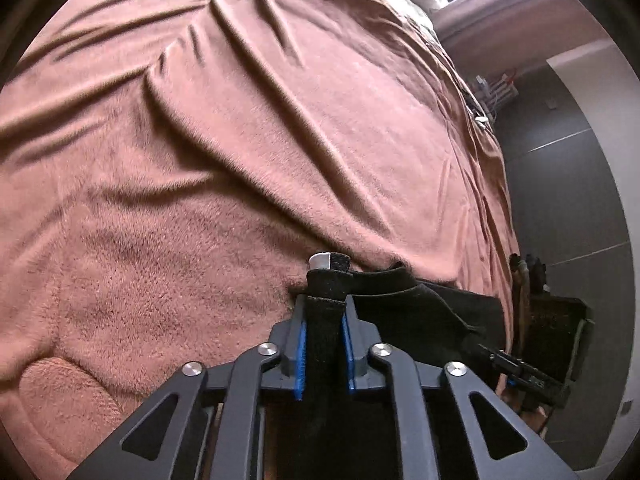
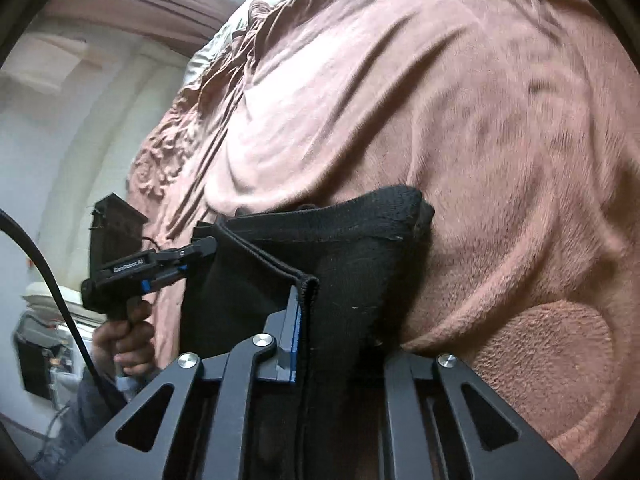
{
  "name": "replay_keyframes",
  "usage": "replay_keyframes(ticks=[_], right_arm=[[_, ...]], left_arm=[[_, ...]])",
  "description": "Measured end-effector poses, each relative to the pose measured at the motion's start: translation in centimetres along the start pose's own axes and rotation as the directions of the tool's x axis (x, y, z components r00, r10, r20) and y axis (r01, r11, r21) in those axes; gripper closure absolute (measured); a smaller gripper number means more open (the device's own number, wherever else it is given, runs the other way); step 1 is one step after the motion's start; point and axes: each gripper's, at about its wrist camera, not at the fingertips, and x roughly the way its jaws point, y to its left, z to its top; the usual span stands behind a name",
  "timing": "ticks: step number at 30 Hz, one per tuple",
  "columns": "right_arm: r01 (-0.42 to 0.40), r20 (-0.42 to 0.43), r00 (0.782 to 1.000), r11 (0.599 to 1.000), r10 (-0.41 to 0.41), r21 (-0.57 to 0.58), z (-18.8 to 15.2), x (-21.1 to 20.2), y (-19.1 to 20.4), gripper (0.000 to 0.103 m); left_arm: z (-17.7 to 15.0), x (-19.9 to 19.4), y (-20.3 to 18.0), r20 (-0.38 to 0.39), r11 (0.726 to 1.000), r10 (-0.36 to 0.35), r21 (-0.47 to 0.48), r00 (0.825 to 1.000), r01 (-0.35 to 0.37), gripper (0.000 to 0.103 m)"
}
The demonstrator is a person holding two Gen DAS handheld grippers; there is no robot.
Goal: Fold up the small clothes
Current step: 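Close both grippers on the shirt edge and lift the folded shirt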
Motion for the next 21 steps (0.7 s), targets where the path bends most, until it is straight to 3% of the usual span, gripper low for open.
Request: replay_keyframes(ticks=[8, 21], right_arm=[[0.062, 0.065, 0.996, 0.989, -0.053, -0.134, -1.7, -3.4, 5.3, 0.095], [0.131, 0.143, 0.984, 0.971, -0.103, -0.202, -5.4, -11.5, 12.0, 0.095]], left_arm=[[-1.0, -4.4, -1.8, 0.077, 0.999, -0.025, 0.046, 0.997, 0.022, 0.091], [-3.9, -12.9, -6.1, 0.185, 0.992, -0.072, 0.118, 0.98, 0.05, 0.091]])
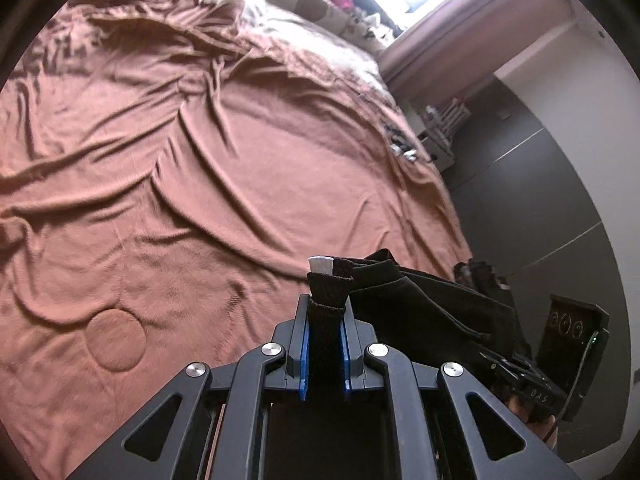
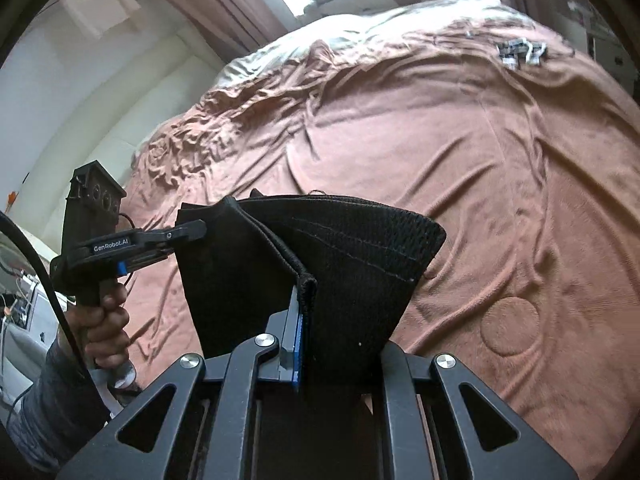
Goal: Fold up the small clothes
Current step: 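Close both grippers on the shirt edge and lift the folded shirt, then carry the lifted black shirt with both grippers toward the bed's headboard side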
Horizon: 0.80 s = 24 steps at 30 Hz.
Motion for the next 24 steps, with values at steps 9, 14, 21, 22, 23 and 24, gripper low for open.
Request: replay_keyframes(ticks=[9, 14, 21, 22, 23, 24], right_arm=[[0.051, 0.072, 0.996, 0.997, -0.046, -0.066, -2.5, -8.1, 5.1, 0.095], [0.082, 0.092, 0.993, 0.991, -0.073, -0.103, -3.9, -11.8, 7.8, 0.095], [0.083, 0.134, 0.989, 0.985, -0.064, -0.149, -5.8, -16.7, 12.1, 0.095], [0.08, 0.136, 0.989, 0.984, -0.059, -0.159, -6.0, -17.2, 12.8, 0.095], [0.077, 0.136, 0.989, 0.983, -0.055, -0.169, -6.3, -17.7, 13.4, 0.095], [0.075, 0.136, 0.989, 0.981, -0.051, -0.177, -6.3, -17.9, 13.7, 0.095]], left_arm=[[-1.6, -6.9, -4.2, 0.086, 0.998, -0.042, 0.049, 0.995, 0.038, 0.091], [-2.8, -10.3, -6.4, 0.128, 0.995, -0.062, 0.086, 0.99, 0.052, 0.091], [-4.6, -15.4, -8.2, 0.181, 0.993, -0.079, 0.102, 0.98, 0.061, 0.091], [-4.9, -16.5, -8.5, 0.192, 0.993, -0.076, 0.107, 0.978, 0.056, 0.091], [-5.0, -17.4, -8.7, 0.201, 0.993, -0.073, 0.111, 0.977, 0.052, 0.091], [-5.2, -18.4, -8.9, 0.211, 0.992, -0.07, 0.116, 0.975, 0.046, 0.091]])
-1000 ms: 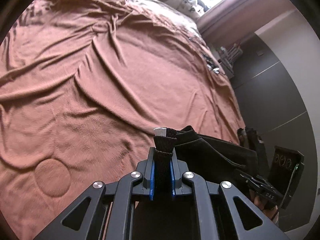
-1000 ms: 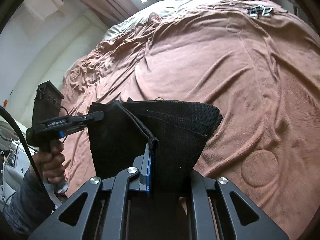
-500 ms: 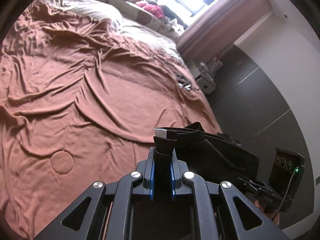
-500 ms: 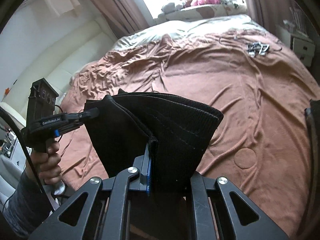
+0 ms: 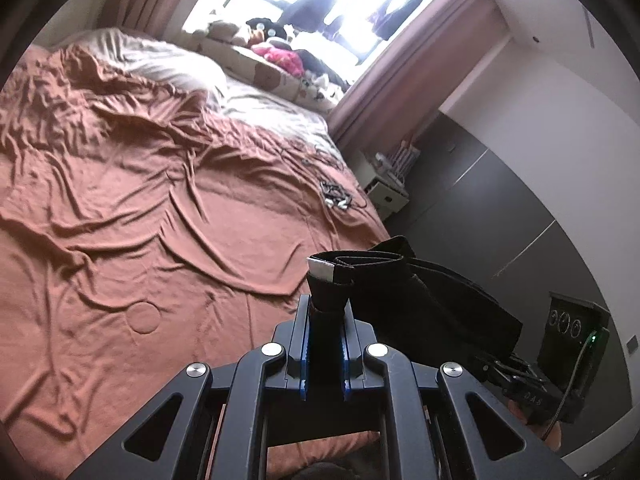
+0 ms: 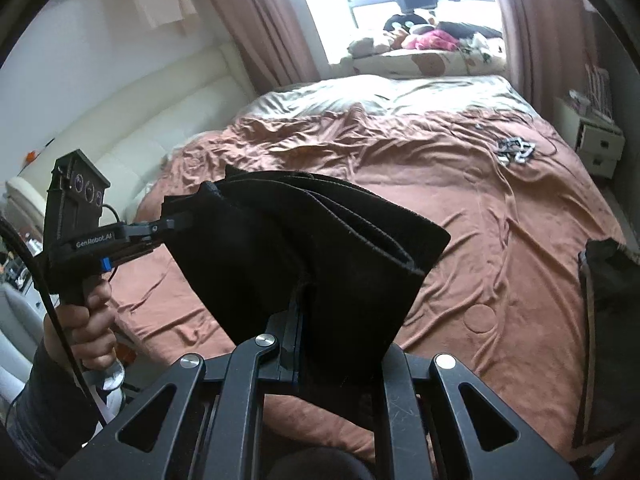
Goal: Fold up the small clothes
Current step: 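Carry the lifted black shirt with both grippers toward the bed's headboard side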
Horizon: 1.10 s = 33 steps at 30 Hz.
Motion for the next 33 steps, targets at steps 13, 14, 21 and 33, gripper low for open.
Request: replay_keyframes(ticks=[13, 14, 21, 33], right_arm=[[-0.117, 0.025, 0.992, 0.984, 0.122, -0.133, 0.0, -2.3, 8.2, 0.095], [-0.125, 0.026, 0.991, 0.981, 0.13, -0.145, 0.0, -2.2, 8.9, 0.095], [-0.19, 0.014, 0.98, 0.958, 0.197, -0.213, 0.5, -0.3, 12.6, 0.095], [-0.308, -0.023, 0.948, 0.901, 0.317, -0.306, 1.7, 5.4, 16.7, 0.095]], left_arm=[[0.3, -11.8, 0.4, 0.122, 0.993, 0.108, 0.04, 0.987, -0.114, 0.091], [0.4, -12.8, 1.0, 0.135, 0.992, 0.115, 0.032, 0.984, -0.12, 0.091], [0.4, -18.6, 4.2, 0.2, 0.986, 0.166, -0.01, 0.966, -0.168, 0.092], [0.8, -27.7, 10.2, 0.273, 0.962, 0.272, -0.068, 0.923, -0.263, 0.092]])
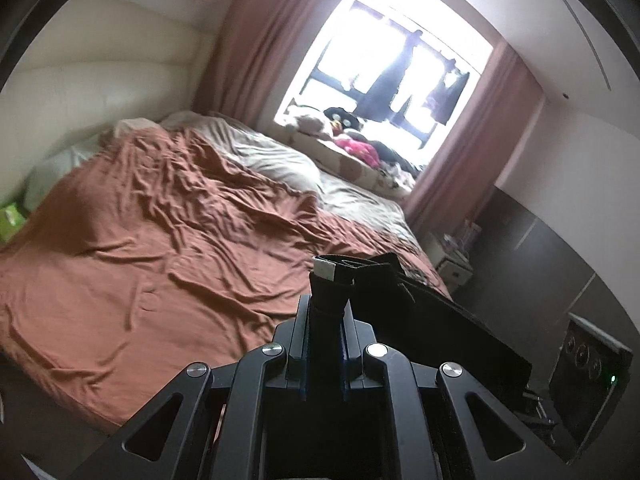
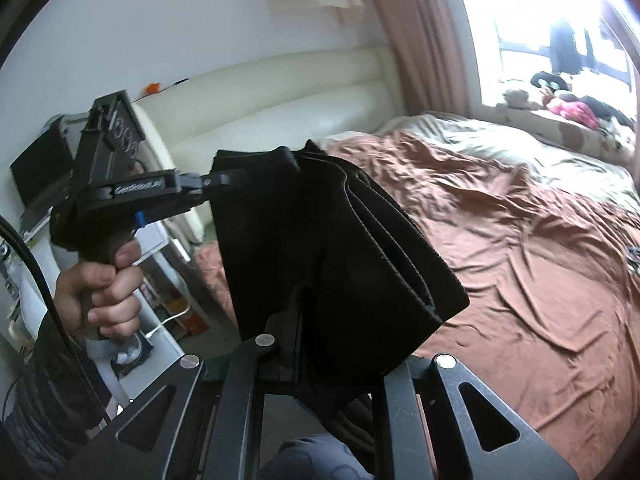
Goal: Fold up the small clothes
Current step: 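Carry the lifted black shirt with both grippers toward the bed's headboard side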
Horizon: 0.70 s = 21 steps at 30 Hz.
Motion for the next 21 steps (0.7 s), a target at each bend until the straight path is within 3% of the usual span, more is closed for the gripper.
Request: replay_keyframes(ticks=[12, 15, 21], right_arm=[[-0.061, -0.042, 0.997, 0.995, 0.058, -0.074, 3.7, 9.7, 4.4, 0.095], [-0.044, -0.023, 0.999, 0.995, 0.042, -0.092, 4.4, 12.7, 6.2, 0.095], [-0.09, -0.04, 0.996, 0.989, 0.086, -0.115, 4.5, 18.1, 7.9, 0.095]], left_arm=[[2.7, -6.2, 12.4, 0.051, 0.993, 0.116, 0.005, 0.992, -0.116, 0.092], [2.9, -7.6, 15.7, 0.07, 0.987, 0.161, -0.001, 0.984, -0.161, 0.092], [3.7, -9.2, 21.4, 0.095, 0.971, 0.239, -0.02, 0.966, -0.239, 0.092]])
